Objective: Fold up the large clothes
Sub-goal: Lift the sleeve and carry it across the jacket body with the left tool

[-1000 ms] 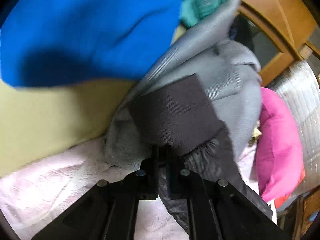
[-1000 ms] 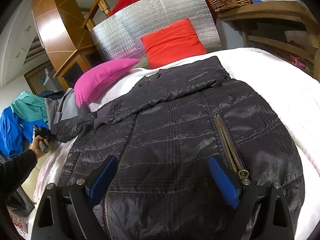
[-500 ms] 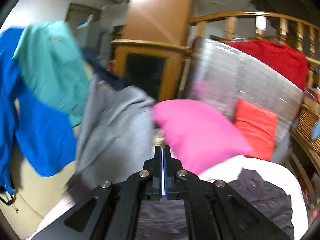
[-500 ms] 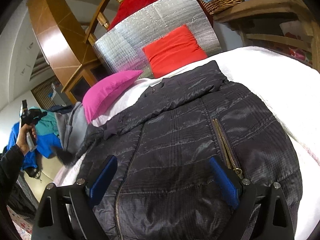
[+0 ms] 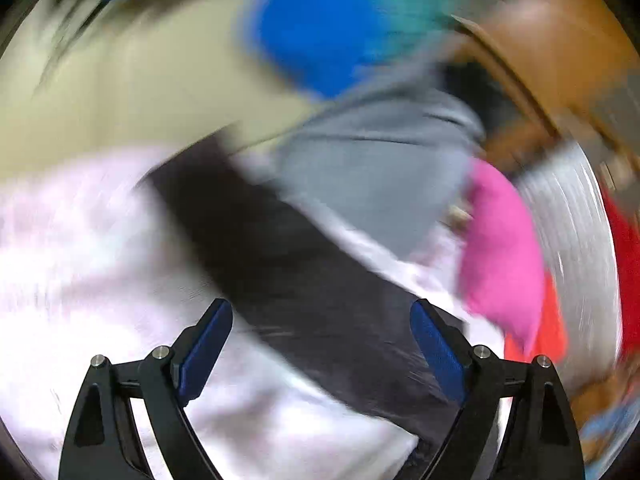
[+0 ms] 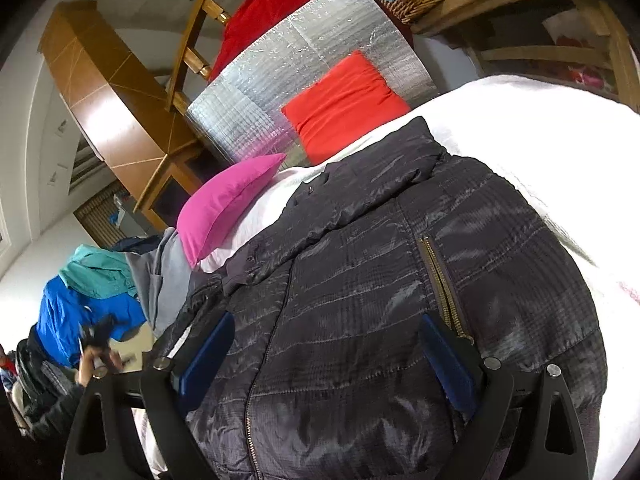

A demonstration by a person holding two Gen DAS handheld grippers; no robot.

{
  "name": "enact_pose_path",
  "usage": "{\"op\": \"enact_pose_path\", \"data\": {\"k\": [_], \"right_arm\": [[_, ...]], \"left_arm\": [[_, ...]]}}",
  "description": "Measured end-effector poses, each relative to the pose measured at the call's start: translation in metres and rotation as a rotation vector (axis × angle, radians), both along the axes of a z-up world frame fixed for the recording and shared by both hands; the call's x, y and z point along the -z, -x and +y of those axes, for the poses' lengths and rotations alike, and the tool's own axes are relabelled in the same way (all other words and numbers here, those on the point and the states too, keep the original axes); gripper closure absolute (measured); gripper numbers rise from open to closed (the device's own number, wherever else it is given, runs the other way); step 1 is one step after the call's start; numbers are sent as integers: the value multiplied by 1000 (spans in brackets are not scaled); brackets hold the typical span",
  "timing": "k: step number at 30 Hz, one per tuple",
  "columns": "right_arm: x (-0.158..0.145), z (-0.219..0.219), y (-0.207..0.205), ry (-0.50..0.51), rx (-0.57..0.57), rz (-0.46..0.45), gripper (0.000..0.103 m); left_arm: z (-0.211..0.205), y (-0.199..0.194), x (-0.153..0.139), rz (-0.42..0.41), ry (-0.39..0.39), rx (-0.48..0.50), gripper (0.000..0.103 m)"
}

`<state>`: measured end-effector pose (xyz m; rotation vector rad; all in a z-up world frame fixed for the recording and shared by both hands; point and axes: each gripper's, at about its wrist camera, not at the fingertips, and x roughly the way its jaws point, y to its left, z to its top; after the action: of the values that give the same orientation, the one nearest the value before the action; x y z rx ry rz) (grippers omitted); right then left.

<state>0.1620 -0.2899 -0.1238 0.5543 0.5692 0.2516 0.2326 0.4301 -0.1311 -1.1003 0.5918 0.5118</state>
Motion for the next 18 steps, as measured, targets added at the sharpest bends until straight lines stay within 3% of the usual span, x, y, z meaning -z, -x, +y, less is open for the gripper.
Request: {"op": "enact_pose_path", "data": {"k": [1, 4, 9, 11, 12, 13, 16, 18], "right_arm": [[0, 2, -1, 8, -3, 3, 8], [-1, 9, -3, 45, -9, 8, 8], [0, 18, -5, 96, -12, 14, 8], [0, 19, -5, 104, -10, 16, 8], [0, 19, -5, 107, -10, 18, 8], [0, 20, -5, 108, -10, 20, 8], [0, 20, -5, 109, -11, 17, 8], [0, 18, -5, 101, -11, 16, 8]], "left_arm": [[12, 7, 17, 2, 54, -34, 13], [31, 15, 42, -5, 122, -91, 16], [45, 4, 50, -35, 130, -79, 34], [51, -4, 52, -16, 128, -77, 49], [51, -8, 56, 5, 135, -84, 62], [52, -8, 57, 31, 139, -85, 83], [53, -10, 55, 57, 103, -53, 92], [44, -12, 35, 54, 19, -22, 93]]}}
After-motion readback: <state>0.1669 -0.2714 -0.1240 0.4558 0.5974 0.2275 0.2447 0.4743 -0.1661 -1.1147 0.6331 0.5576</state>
